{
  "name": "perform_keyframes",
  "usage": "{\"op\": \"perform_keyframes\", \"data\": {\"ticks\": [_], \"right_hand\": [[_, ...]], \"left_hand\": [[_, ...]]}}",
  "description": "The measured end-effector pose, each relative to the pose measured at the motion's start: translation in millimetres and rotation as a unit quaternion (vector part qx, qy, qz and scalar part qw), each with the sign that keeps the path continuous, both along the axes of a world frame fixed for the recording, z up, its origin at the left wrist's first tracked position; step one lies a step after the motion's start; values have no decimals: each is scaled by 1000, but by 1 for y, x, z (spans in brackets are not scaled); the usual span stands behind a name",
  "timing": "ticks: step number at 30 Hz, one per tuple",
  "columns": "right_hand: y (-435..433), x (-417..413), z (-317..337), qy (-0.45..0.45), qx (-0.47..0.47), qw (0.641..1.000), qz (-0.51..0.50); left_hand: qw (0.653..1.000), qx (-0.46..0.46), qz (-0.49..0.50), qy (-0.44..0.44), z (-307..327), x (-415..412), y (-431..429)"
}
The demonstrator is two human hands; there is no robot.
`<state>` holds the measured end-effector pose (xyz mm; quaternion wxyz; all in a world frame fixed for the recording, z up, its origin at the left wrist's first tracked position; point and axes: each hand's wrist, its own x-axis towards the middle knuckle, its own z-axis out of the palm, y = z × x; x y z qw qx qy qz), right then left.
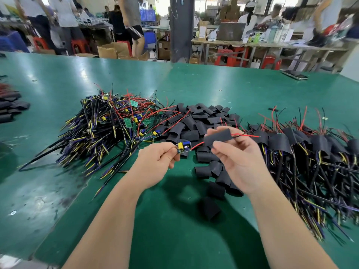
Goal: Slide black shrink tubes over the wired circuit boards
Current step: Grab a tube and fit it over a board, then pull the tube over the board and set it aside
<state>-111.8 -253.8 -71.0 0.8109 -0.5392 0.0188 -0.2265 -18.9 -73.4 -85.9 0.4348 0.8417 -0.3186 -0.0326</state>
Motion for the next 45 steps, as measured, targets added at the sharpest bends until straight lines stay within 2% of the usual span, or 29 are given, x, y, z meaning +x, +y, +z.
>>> {"op": "perform_keyframes", "data": {"ticks": [3, 10, 14, 19, 28, 31, 34, 38, 42, 45], "right_hand": [[11, 5, -8, 27, -26, 999, 6], [9, 2, -8, 8, 8, 998, 62], [7, 1, -7, 46, -117, 992, -9], [8, -2, -5, 81, -288, 953, -40], [3, -6, -3, 109, -338, 935, 20], [5, -6, -8, 132, -328, 933, 69], [9, -3, -13, 129, -338, 929, 74], [17, 3, -18, 109, -258, 958, 58], [20, 6, -20, 85, -186, 978, 47], [19, 8, -21, 62, -139, 988, 31]], "left_hand": [[999, -24, -20, -14, -2, -4, -6], [999, -30, -13, -26, -3, -7, -9], [999, -19, -10, -28, -3, -9, -9], [999, -12, -5, -42, -4, -7, -7], [999, 18, -42, -21, -4, -8, -7], [998, 22, -58, -33, -5, -8, -7], [997, 14, -63, -53, -6, -8, -6], [994, -6, -17, -106, -7, -8, -8], [994, -77, 56, -50, -6, -7, -12], [990, -122, 66, -26, -6, -5, -14]]}}
